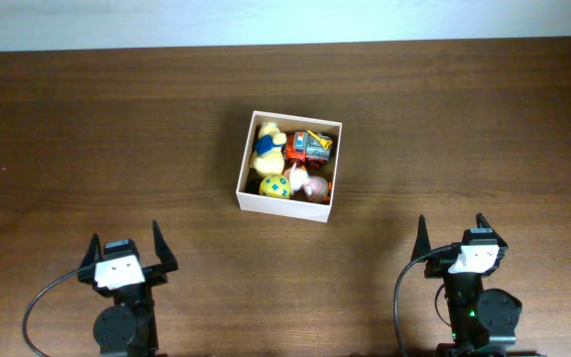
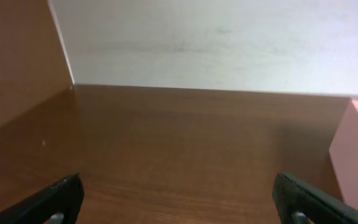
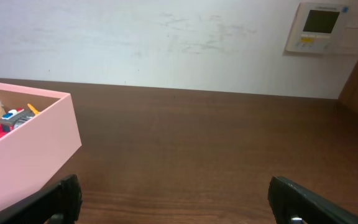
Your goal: Pack container
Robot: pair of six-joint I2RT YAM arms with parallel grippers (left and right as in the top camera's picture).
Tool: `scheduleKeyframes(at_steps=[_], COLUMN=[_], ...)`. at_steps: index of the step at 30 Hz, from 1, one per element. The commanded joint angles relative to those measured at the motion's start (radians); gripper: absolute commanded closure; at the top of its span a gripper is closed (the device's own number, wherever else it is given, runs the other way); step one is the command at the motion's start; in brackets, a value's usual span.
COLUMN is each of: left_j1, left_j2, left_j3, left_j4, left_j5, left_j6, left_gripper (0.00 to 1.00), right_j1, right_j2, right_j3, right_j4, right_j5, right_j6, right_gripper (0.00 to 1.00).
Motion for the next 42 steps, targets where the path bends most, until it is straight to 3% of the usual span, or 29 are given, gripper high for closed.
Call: scheduleKeyframes(at_steps=[1, 42], left_j1=[-0.003, -0.003], left_j2=[-0.010, -0.010], left_j3=[-0.009, -0.008], left_j4=[-0.002, -0.005], left_j5=[0.043, 0.070], left_j6=[0.133, 0.135], left_gripper=[0.01, 0.01], right_j1=[-0.006, -0.006], right_j2=[-0.009, -0.009], right_j3=[-0.007, -0.007], right_j4=[0.001, 0.001], right_j5=[-0.013, -0.013], right_j6=[0.001, 0.001], right_gripper=[0.01, 0.01])
